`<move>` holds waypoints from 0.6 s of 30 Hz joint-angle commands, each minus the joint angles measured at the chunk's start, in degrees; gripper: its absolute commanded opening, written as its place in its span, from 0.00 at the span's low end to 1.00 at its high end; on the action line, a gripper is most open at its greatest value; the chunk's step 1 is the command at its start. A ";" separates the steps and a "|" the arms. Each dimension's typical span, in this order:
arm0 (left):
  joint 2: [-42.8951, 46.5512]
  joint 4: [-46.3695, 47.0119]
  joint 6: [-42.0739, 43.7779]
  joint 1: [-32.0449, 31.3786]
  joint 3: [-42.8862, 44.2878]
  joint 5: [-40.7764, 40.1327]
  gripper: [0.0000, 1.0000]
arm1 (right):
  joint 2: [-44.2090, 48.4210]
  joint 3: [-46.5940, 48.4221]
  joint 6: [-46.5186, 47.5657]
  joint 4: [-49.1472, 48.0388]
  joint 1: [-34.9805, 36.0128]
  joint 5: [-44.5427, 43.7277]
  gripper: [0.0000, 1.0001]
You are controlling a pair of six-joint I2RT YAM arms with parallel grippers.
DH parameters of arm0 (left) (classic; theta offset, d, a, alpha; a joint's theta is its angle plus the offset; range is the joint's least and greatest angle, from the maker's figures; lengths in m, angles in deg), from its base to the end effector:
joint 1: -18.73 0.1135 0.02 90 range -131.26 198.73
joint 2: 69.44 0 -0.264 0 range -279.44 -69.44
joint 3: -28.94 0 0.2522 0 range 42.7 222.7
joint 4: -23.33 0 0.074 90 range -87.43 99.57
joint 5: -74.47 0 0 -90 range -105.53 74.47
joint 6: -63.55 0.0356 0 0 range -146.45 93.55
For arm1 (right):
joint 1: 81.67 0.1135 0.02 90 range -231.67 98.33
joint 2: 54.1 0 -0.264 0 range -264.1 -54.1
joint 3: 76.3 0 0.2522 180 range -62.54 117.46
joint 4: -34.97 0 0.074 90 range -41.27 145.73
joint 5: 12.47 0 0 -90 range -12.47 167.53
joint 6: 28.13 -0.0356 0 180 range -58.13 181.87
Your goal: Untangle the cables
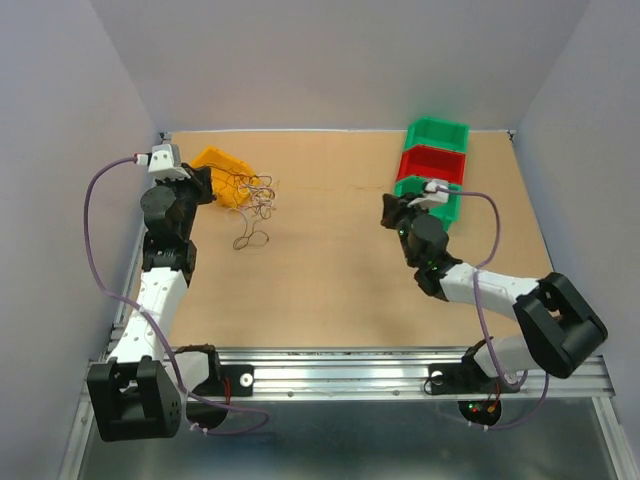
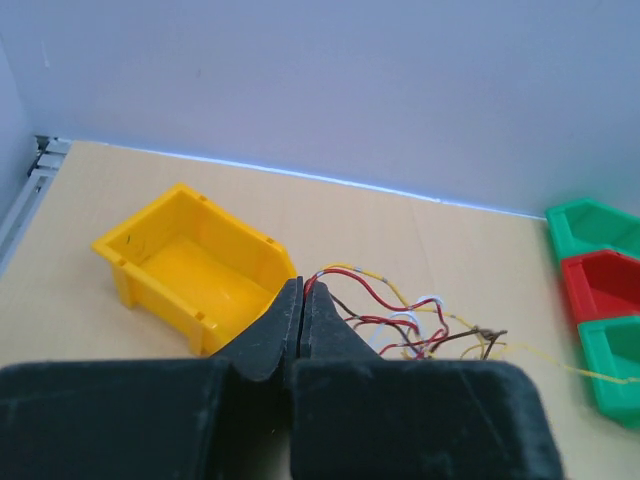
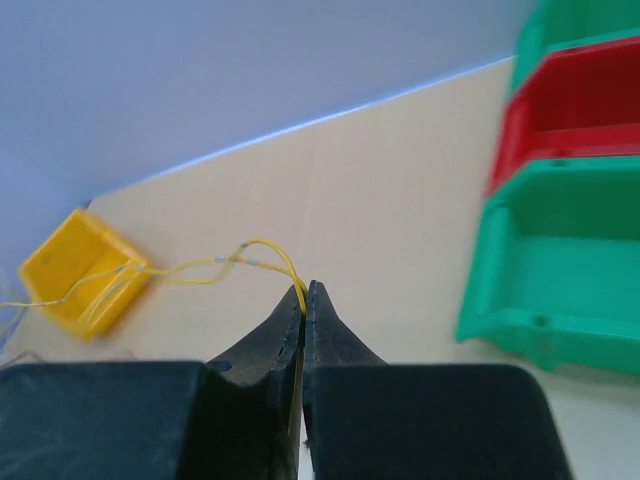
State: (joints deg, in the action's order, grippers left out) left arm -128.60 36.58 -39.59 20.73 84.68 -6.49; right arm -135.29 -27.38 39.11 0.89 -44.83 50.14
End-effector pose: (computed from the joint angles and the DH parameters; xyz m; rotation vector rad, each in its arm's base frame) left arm 0.2440 0.0029 0.3438 -0.0541 1.4057 -0.2717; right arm 0.2486 0.1658 0.2431 0.1923 1.5486 0.4562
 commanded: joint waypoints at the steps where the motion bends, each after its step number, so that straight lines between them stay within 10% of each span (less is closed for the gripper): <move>1: 0.44 4.64 -1.62 0.64 0.74 -3.24 0.00 | 7.43 -5.35 -8.44 1.77 -5.63 -10.49 0.01; 6: 0.36 7.00 -0.92 0.64 0.04 7.81 0.00 | 14.21 -7.56 -4.05 2.31 -6.52 -4.62 0.01; 9: -1.13 9.20 -0.74 0.55 0.21 18.62 0.00 | 14.74 -6.25 0.97 1.96 -6.52 10.08 0.01; 10: -2.27 10.25 -0.57 0.29 0.56 24.65 0.00 | 13.44 -4.67 4.88 1.78 -6.43 27.83 0.01; 12: -3.68 10.70 0.05 -0.41 1.44 27.52 0.00 | 11.67 -3.26 9.32 2.22 -5.30 34.16 0.24; 14: -5.61 10.61 1.88 -1.82 2.23 34.18 0.00 | 10.18 -2.81 14.05 2.13 -2.93 38.65 0.81; 18: -6.24 7.89 8.04 -9.28 3.02 37.54 0.00 | 7.72 -0.80 15.65 1.78 -0.28 41.27 0.87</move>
State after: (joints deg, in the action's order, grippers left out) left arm -135.75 42.63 -37.76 16.25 84.81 21.99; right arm -126.55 -32.85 49.33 4.48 -46.69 80.45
